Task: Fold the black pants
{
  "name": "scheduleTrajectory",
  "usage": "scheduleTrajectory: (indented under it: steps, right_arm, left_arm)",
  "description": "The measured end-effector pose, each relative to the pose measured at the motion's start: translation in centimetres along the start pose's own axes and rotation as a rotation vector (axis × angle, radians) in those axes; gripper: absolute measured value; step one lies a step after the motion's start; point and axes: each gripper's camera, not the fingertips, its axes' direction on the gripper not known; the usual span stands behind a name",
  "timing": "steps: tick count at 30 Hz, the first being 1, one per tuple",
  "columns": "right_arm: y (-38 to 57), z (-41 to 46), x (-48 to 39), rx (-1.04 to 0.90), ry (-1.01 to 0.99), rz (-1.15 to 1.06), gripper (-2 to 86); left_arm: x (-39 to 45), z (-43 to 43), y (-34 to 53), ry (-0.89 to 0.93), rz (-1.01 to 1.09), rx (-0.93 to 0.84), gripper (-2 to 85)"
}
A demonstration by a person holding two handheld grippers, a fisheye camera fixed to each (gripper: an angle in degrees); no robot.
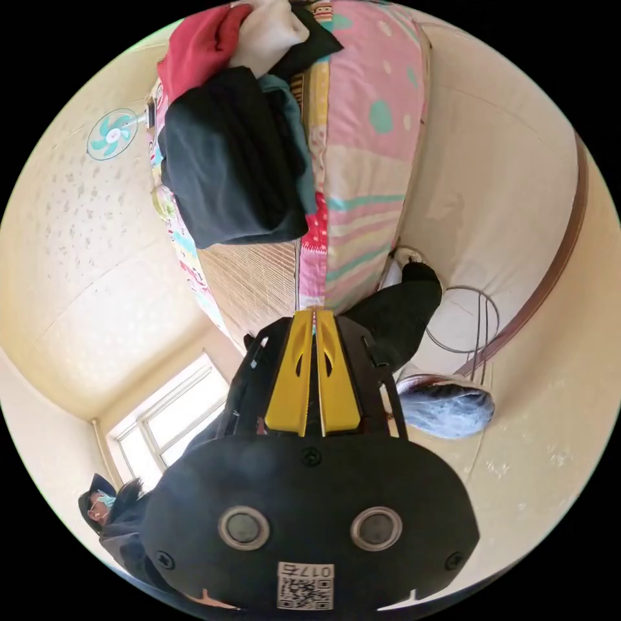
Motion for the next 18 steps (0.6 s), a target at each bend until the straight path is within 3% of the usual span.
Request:
scheduleTrajectory:
  steps: [5, 9, 13, 16, 18]
  right_arm:
    - [0.4, 4.7, -5.7, -0.074, -0.1, -0.149, 0.5]
    - [0.8, 8.0, -11.8, -0.214, -0.045, -0.318, 0.4]
    - [2.1, 11.1, -16.9, -0.33, 0.063, -0.474, 0.4]
    - [3.2, 11.9, -18.7, -0.354, 0.011, -0.558, 0.3]
    - [3.6, 11.7, -19.2, -0.349, -0.056, -0.601, 0.3]
  left_arm:
    - [-4.2, 2.9, -5.4, -0.219, -0.055, -0.001, 13.5]
    - [-5.1, 7.2, -7.0, -0.136, -0.032, -0.121, 14.3]
    - [-4.1, 7.4, -5.1, -0.191, 0.021, -0.068, 12.1]
    - [-5.3, 6.0, -3.9, -0.083, -0.002, -0.082, 8.2]
    - [-8.6, 2.6, -3.0, 0.207, -0.102, -0.017, 5.5]
